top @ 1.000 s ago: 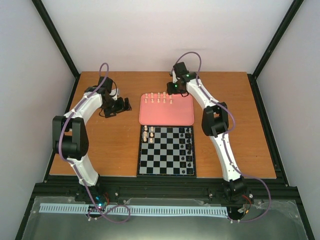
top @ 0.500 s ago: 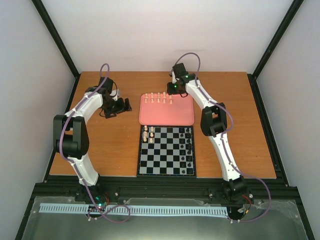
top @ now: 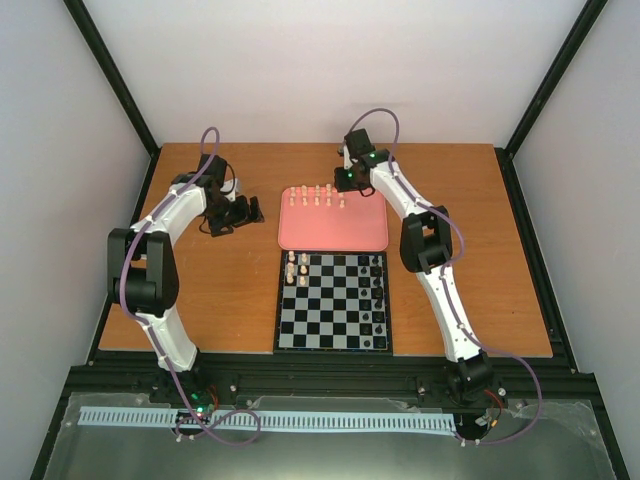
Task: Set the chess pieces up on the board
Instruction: Pick up the chess piece from the storage box.
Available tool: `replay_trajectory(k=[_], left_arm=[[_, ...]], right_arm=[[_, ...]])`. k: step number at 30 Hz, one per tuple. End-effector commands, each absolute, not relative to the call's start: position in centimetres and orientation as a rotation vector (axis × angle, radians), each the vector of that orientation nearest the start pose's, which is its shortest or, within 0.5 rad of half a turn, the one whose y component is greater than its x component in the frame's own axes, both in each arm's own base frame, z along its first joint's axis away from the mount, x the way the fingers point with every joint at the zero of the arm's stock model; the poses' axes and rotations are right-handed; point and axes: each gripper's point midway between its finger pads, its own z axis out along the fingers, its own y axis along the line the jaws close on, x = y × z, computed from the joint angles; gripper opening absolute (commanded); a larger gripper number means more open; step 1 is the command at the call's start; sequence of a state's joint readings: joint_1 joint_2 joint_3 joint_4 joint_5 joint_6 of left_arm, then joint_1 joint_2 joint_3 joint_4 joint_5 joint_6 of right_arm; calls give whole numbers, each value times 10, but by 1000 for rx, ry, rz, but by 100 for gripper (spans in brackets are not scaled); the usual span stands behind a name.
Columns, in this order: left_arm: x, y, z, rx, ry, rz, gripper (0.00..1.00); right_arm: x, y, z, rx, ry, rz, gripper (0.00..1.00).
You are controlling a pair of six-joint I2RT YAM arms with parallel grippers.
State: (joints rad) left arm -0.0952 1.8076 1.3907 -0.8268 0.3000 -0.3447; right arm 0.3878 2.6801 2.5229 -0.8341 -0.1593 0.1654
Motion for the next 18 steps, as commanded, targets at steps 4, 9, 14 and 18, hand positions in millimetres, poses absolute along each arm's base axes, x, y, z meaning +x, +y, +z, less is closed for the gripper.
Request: replay_trajectory(k=[4, 9, 14, 18], left_arm=[[411, -87, 109, -270, 2797, -527, 100], [411, -88, 107, -272, 2802, -529, 100], [412, -86, 111, -272, 2797, -515, 100], [412, -85, 113, -275, 2797, -504, 100]], right_arm=[[587, 272, 48, -351, 2559, 422, 31], [588, 269, 58, -350, 2544, 403, 19], [591, 268, 101, -348, 2476, 392, 15], [583, 273, 158, -383, 2383, 374, 14]])
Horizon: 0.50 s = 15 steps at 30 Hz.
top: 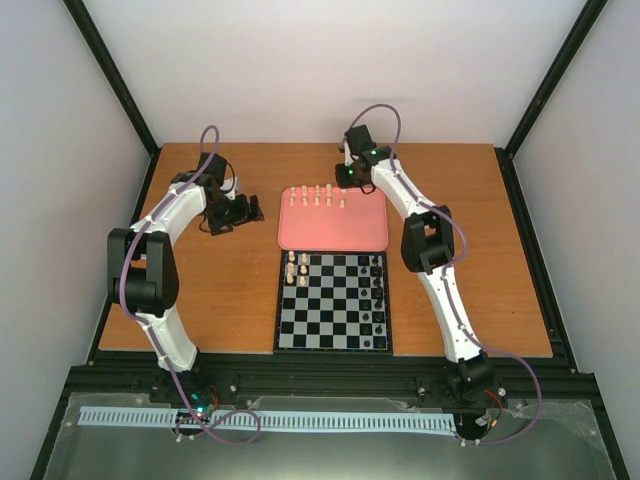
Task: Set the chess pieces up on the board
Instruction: Pick up the chess piece from the storage box, then place the chess piece on the chessboard.
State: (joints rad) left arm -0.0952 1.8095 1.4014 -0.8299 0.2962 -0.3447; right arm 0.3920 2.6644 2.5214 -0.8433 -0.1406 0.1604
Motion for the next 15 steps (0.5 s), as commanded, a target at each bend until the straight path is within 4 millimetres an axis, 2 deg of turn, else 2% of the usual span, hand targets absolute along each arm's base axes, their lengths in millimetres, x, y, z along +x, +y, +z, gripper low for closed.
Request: replay_trajectory(k=[1, 2, 4, 6, 8, 10, 15], left_arm=[[412, -85, 113, -276, 2798, -505, 100], [412, -85, 113, -276, 2799, -506, 100], [411, -85, 111, -286, 2803, -511, 100], [411, -85, 112, -291, 2802, -517, 100], [412, -86, 114, -294, 2799, -529, 100], [413, -86, 115, -303, 2798, -542, 100], [410, -85, 113, -347, 2793, -594, 100]], right_arm=[[579, 276, 172, -394, 2362, 375, 14], [572, 279, 189, -406, 2341, 381, 14], [555, 288, 209, -434, 2329, 394, 14], [530, 298, 218, -481, 2345, 395, 14], [500, 311, 218, -538, 2379, 400, 14], [461, 330, 215, -605, 2405, 416, 14], [377, 351, 206, -674, 2436, 440, 14]])
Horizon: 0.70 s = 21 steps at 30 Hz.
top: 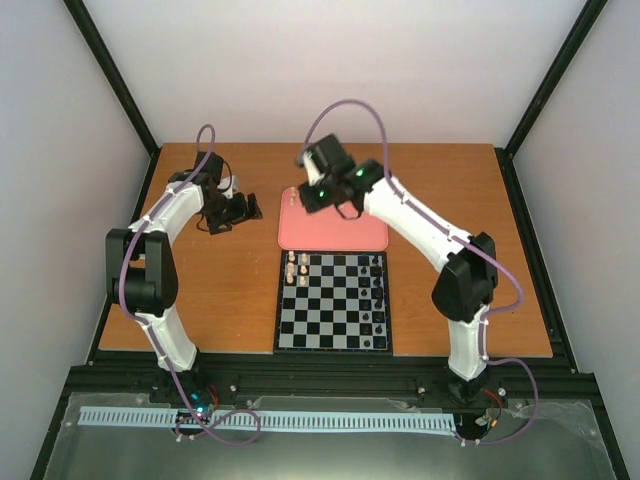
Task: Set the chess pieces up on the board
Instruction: Place the chess piece on the chessboard.
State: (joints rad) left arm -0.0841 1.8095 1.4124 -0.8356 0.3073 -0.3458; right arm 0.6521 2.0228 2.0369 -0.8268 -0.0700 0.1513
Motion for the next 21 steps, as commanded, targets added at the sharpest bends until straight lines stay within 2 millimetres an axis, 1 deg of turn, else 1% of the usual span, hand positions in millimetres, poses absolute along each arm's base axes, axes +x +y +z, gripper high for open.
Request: replay_trajectory(k=[1, 2, 3, 4, 7, 10, 14, 17, 21], left_arm=[[409, -86, 113, -355, 2792, -614, 100], [408, -87, 113, -358, 2789, -626, 100], [407, -88, 115, -359, 2785, -636, 100], [407, -88, 116, -359, 2781, -641, 100], [406, -88, 119, -360, 2775, -644, 100], [405, -88, 120, -363, 2771, -642, 100], [404, -87, 121, -365, 2767, -636, 100], [405, -87, 123, -364, 2761, -636, 100], [405, -87, 122, -366, 2762, -636, 100]], right_arm=[[363, 354, 203, -688, 2447, 455, 14], [350, 356, 204, -706, 2445, 460, 14], [337, 358, 195, -739, 2458, 437, 14], [326, 362, 192, -776, 2452, 424, 14], [294, 378, 183, -908, 2418, 398, 14], [269, 394, 172, -1004, 2399, 395, 15], [252, 402, 155, -1095, 2388, 335, 15], [243, 409, 144, -1136, 2378, 333, 15], [240, 411, 126, -1144, 2399, 330, 15]])
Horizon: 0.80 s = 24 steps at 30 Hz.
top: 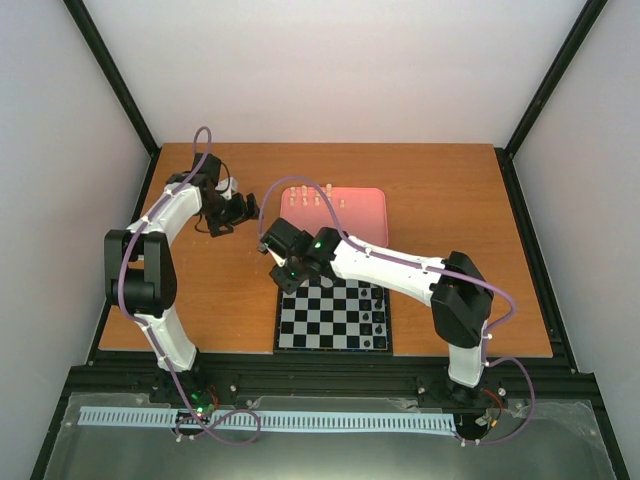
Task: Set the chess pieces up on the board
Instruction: Place the chess piece on the chessboard.
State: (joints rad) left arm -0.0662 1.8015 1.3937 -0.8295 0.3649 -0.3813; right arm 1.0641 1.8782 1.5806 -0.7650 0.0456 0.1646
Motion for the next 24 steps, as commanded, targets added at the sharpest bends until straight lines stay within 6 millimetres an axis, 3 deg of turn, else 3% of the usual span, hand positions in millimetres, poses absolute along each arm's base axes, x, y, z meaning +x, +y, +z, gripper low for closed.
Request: replay_trajectory(k=[1, 11, 24], left_arm=[[405, -87, 122, -367, 2760, -635, 100], [404, -86, 124, -360, 2752, -626, 100], [404, -85, 122, -361, 2754, -624, 100]], right_arm=[[239, 411, 121, -1148, 2402, 334, 15], [236, 428, 96, -1238, 2396, 391, 15], [241, 429, 75, -1249, 2414, 391, 15]])
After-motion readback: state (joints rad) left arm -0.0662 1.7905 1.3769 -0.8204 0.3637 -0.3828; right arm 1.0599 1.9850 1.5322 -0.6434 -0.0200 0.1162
